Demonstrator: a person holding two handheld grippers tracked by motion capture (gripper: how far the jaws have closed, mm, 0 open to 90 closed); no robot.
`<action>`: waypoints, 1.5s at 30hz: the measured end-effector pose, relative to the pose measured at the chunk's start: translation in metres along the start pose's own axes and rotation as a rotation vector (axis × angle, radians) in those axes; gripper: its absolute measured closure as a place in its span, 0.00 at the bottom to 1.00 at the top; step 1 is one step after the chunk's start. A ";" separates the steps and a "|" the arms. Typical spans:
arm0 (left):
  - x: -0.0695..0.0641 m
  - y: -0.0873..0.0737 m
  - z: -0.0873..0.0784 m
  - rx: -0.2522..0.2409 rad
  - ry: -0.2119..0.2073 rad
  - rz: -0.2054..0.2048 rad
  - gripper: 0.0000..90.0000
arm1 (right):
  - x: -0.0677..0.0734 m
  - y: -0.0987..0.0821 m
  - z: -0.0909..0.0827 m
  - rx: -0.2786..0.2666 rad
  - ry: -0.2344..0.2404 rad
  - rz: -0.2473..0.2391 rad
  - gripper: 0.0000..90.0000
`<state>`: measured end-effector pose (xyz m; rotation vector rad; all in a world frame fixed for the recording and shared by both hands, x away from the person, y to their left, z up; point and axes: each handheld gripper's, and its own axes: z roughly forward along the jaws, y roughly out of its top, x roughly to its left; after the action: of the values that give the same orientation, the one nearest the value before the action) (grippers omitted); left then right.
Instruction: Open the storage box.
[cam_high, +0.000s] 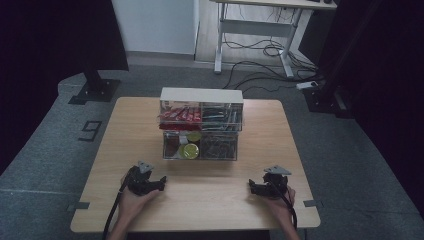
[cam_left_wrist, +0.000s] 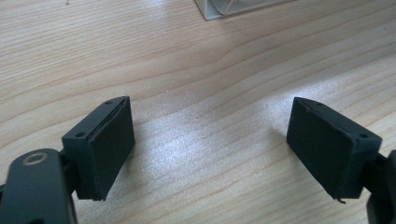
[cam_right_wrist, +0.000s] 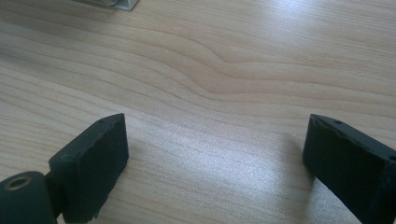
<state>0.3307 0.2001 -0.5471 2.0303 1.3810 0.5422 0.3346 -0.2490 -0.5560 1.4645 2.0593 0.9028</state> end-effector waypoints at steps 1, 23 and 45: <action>0.000 -0.001 -0.001 0.000 -0.001 0.000 0.17 | 0.000 0.000 0.000 -0.001 0.001 -0.001 0.08; 0.015 -0.006 -0.057 -0.164 -0.011 -0.149 0.81 | -0.002 -0.001 -0.002 -0.013 -0.001 0.004 0.14; 0.005 0.012 -0.096 -0.236 -0.106 -0.129 1.00 | -0.002 -0.001 -0.002 -0.016 -0.004 0.006 0.15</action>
<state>0.2795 0.2269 -0.4697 1.7443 1.3086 0.5078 0.3329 -0.2520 -0.5554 1.4636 2.0415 0.9157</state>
